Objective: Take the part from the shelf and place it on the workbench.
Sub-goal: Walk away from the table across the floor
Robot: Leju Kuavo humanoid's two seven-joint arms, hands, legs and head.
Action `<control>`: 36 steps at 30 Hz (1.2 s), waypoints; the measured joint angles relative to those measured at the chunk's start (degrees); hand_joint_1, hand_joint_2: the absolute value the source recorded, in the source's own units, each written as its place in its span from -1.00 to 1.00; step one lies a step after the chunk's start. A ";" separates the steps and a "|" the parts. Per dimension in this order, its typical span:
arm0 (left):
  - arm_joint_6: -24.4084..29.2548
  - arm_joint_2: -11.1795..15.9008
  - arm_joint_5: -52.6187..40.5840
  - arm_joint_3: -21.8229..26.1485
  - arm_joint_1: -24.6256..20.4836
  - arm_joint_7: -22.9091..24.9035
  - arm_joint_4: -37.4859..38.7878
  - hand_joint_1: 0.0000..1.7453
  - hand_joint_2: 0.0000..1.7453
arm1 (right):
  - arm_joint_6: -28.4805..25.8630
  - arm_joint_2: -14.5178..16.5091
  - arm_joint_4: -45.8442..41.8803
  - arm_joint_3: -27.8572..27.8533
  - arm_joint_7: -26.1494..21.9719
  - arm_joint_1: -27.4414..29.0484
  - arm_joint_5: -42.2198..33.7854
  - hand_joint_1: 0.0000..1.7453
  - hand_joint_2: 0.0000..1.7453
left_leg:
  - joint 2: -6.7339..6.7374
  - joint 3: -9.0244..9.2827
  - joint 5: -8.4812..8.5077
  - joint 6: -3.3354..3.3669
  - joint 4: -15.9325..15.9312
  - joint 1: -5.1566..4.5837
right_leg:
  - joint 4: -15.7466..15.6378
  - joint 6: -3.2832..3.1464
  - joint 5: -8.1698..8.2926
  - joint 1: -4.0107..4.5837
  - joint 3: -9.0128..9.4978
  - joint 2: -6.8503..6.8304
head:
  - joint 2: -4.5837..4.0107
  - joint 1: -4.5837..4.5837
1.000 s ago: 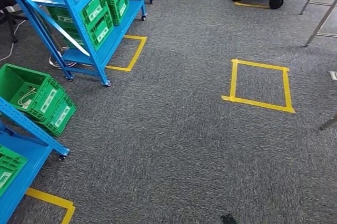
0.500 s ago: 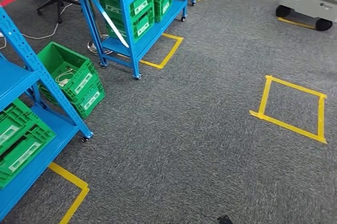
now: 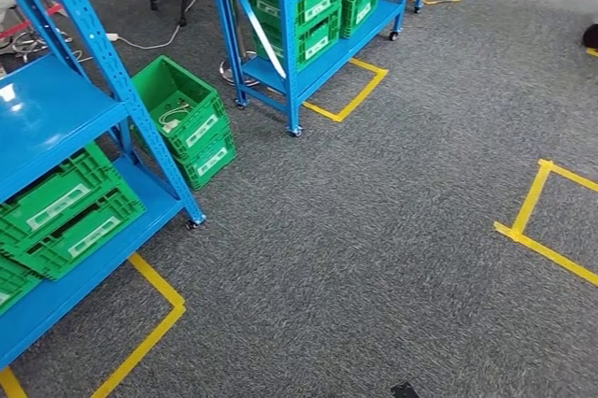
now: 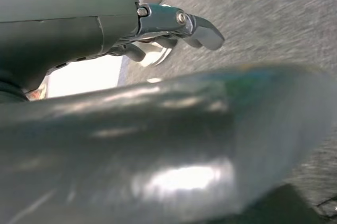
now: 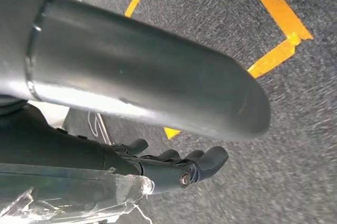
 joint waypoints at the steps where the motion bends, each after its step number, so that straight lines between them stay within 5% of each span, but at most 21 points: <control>1: 0.00 0.02 0.00 0.03 0.06 0.00 0.00 -1.00 -1.00 | 0.01 -0.01 0.01 0.07 -0.01 -0.05 0.00 -1.00 -1.00 | 0.52 1.88 1.81 0.17 -3.34 -0.06 | 0.00 0.03 -0.07 0.02 0.09 -0.71 | 0.00 -0.01; 3: 0.01 0.03 0.00 0.08 -0.02 0.00 0.00 -1.00 -1.00 | 0.01 -0.01 0.02 0.22 -0.01 -0.13 0.00 -1.00 -1.00 | 3.19 6.46 4.70 0.65 -11.46 -0.43 | 0.09 0.34 -0.36 0.23 0.26 -1.93 | 0.00 -0.05; 5: 0.08 0.02 0.00 0.10 -0.22 -0.01 0.00 -1.00 -1.00 | -0.04 -0.03 0.03 0.33 0.05 -0.14 0.00 -1.00 -1.00 | 4.69 8.52 5.25 1.23 -15.34 -0.83 | 0.05 0.85 -0.74 0.52 0.32 -3.07 | 0.00 0.08; 7: 0.16 0.05 0.00 0.17 -0.18 -0.01 0.00 -1.00 -1.00 | -0.13 -0.05 0.08 0.52 0.17 -0.24 0.00 -1.00 -1.00 | 3.42 8.53 5.18 1.90 -15.76 -0.91 | -0.19 1.41 -1.01 0.55 0.88 -4.21 | 0.01 0.21; 10: 0.38 0.07 0.00 0.33 -0.05 -0.01 0.00 -1.00 -1.00 | -0.33 -0.10 0.19 0.85 0.35 -0.39 0.00 -1.00 -1.00 | 1.51 8.70 5.61 2.88 -16.11 -0.48 | 3.79 2.34 -3.70 0.27 -0.41 -0.82 | 0.01 0.33; 12: 0.53 0.03 0.00 0.37 -0.17 -0.02 0.00 -1.00 -1.00 | -0.47 -0.13 0.28 0.90 0.46 -0.21 0.00 -1.00 -1.00 | 0.10 8.59 5.73 3.21 -16.12 -0.39 | 11.99 2.58 -7.35 0.16 -4.41 2.07 | 0.01 0.41; 14: 0.63 0.03 0.00 0.43 -0.17 -0.01 0.00 -1.00 -1.00 | -0.59 -0.17 0.37 0.99 0.61 0.03 0.00 -1.00 -1.00 | -1.60 8.55 5.74 3.28 -16.10 -0.39 | 17.35 2.66 -8.40 0.14 -7.57 2.64 | 0.00 0.41; 16: 0.70 0.06 0.00 0.62 -0.13 0.02 0.00 -1.00 -1.00 | -0.81 -0.30 0.44 1.19 0.79 0.17 -0.01 -1.00 -1.00 | -3.38 8.67 5.77 3.19 -16.08 -0.33 | 13.71 2.61 -5.02 0.03 -6.60 3.04 | 0.00 0.39; 18: 0.74 0.06 0.01 0.86 -0.16 0.07 0.00 -1.00 -1.00 | -1.05 -0.42 0.52 1.48 0.95 0.12 -0.01 -1.00 -1.00 | -4.96 8.73 5.81 2.80 -16.02 -0.23 | 5.55 2.63 -0.93 -0.40 -3.22 5.69 | 0.00 0.39; 21: 0.84 0.15 0.02 1.05 -0.23 0.17 0.00 -1.00 -1.00 | -1.18 -0.44 0.79 1.93 1.14 -0.06 -0.01 -1.00 -1.00 | -6.87 8.08 6.21 1.68 -15.97 -0.08 | 0.52 2.12 0.25 -0.74 -1.00 8.90 | 0.01 0.33; 23: 0.87 0.19 0.03 1.20 -0.13 0.32 0.02 -1.00 -1.00 | -1.22 -0.47 0.89 2.21 1.30 -0.02 -0.01 -1.00 -1.00 | -7.49 7.52 6.42 1.02 -15.90 0.16 | 0.21 1.34 0.67 -0.57 -0.78 7.36 | 0.01 0.31; 25: 0.87 0.22 0.04 1.31 -0.11 0.42 0.05 -1.00 -1.00 | -1.26 -0.53 0.93 2.40 1.39 0.02 -0.01 -1.00 -1.00 | -4.90 5.90 4.50 0.61 -12.93 0.02 | -0.15 0.57 0.98 -0.51 -0.68 5.66 | 0.01 0.12; 27: 0.87 0.22 0.04 1.32 -0.32 0.46 0.07 -1.00 -1.00 | -1.29 -0.59 1.02 2.51 1.39 0.17 0.00 -1.00 -1.00 | -1.49 2.35 0.63 0.36 -5.63 -0.17 | -0.26 0.08 0.98 -0.32 -0.69 3.78 | 0.00 -0.06; 29: 0.87 0.23 0.05 1.34 -0.42 0.48 0.07 -1.00 -1.00 | -1.32 -0.66 1.10 2.56 1.43 0.30 0.00 -1.00 -1.00 | -0.47 -0.50 -1.38 0.15 0.30 -0.11 | -0.25 -0.10 0.88 -0.19 -0.73 1.74 | 0.00 -0.06; 30: 0.87 0.25 0.06 1.36 -0.37 0.48 0.07 -1.00 -1.00 | -1.33 -0.69 1.13 2.57 1.45 0.27 0.00 -1.00 -1.00 | -0.22 -0.53 -0.87 0.10 0.54 -0.07 | -0.24 -0.11 0.83 -0.18 -0.72 0.81 | 0.00 -0.08; 33: 0.92 0.28 0.07 1.44 -0.31 0.48 0.07 -1.00 -1.00 | -1.36 -0.71 1.18 2.66 1.47 0.08 0.00 -1.00 -1.00 | 2.39 5.24 3.98 0.17 -9.63 -0.12 | -0.15 0.35 0.47 -0.06 -0.43 -1.42 | 0.00 -0.12; 36: 1.01 0.25 0.07 1.49 -0.49 0.48 0.07 -1.00 -1.00 | -1.43 -0.78 1.20 2.69 1.48 0.00 0.00 -1.00 -1.00 | 4.02 8.68 5.25 0.68 -15.85 -0.39 | -0.07 1.26 -0.20 0.37 -0.22 -3.11 | 0.01 0.20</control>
